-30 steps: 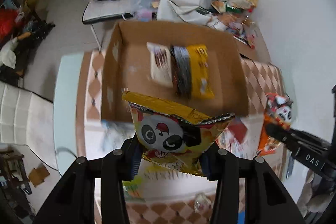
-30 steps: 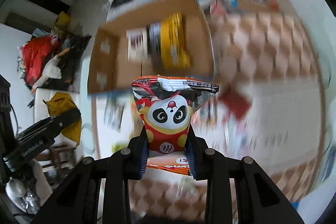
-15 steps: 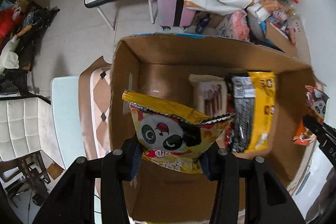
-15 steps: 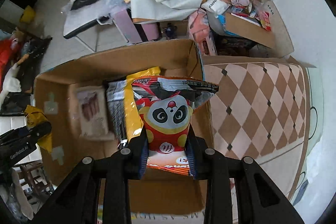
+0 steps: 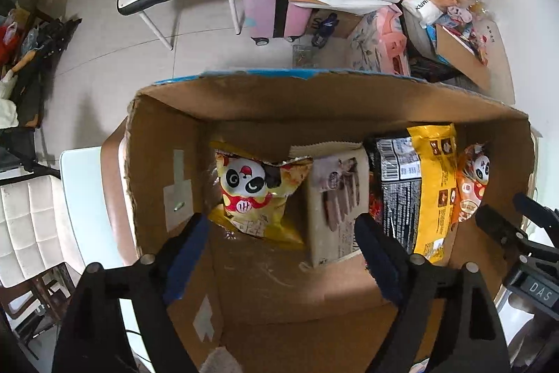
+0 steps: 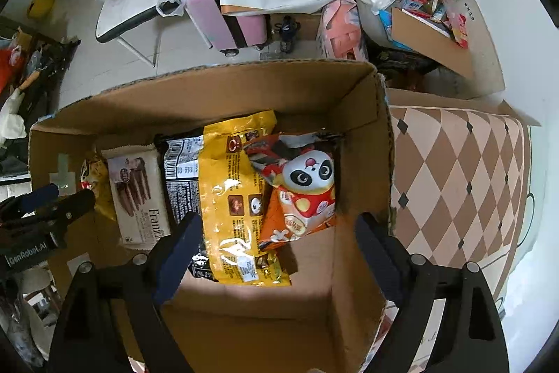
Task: Organize snacks
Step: 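Carry both panda bags into the box and open both grippers, then grasp the red candy bag with left gripper while right grasps white panda packet, then carry both bags over the box and open both grippers inside, then lift both open grippers out of the box toward the loose snacks, then grasp the green watermelon candy bag with left gripper while right grasps white-red spicy strip pack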
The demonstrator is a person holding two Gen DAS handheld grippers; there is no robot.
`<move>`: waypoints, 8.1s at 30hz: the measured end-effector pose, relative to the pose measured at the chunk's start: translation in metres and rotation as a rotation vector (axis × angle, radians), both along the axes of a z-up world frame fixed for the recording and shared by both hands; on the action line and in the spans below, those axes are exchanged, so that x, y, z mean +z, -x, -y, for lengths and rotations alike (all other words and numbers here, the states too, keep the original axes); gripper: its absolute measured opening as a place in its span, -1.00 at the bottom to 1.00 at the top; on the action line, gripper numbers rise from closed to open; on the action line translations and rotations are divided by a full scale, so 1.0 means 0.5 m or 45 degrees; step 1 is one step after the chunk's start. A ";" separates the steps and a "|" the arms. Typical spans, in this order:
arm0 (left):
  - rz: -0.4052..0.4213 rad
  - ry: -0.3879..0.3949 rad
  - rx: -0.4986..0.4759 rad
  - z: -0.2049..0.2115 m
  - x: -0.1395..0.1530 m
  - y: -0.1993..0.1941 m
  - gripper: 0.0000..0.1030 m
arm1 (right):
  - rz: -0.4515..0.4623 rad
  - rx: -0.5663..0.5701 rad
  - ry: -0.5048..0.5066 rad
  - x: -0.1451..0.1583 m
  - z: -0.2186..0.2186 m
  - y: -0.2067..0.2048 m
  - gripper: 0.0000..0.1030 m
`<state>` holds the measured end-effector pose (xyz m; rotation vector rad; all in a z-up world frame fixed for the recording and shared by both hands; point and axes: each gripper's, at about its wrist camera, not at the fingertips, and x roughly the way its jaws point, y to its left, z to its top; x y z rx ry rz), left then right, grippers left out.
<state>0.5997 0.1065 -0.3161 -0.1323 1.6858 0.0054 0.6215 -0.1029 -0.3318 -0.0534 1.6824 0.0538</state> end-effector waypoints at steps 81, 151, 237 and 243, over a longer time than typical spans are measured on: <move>-0.069 -0.019 0.513 -0.114 0.011 0.878 0.64 | -0.368 -0.059 -0.108 -0.120 0.084 0.906 -0.10; 0.191 0.168 0.078 0.022 0.210 0.259 -0.15 | 0.203 -0.150 -0.383 0.256 0.036 0.328 -0.22; 0.072 -0.133 0.311 0.060 0.028 0.671 0.91 | -0.085 -0.288 0.013 -0.075 0.355 0.593 0.86; 0.037 -0.130 0.320 0.047 0.009 0.685 0.91 | -0.166 -0.237 0.081 -0.144 0.355 0.598 0.42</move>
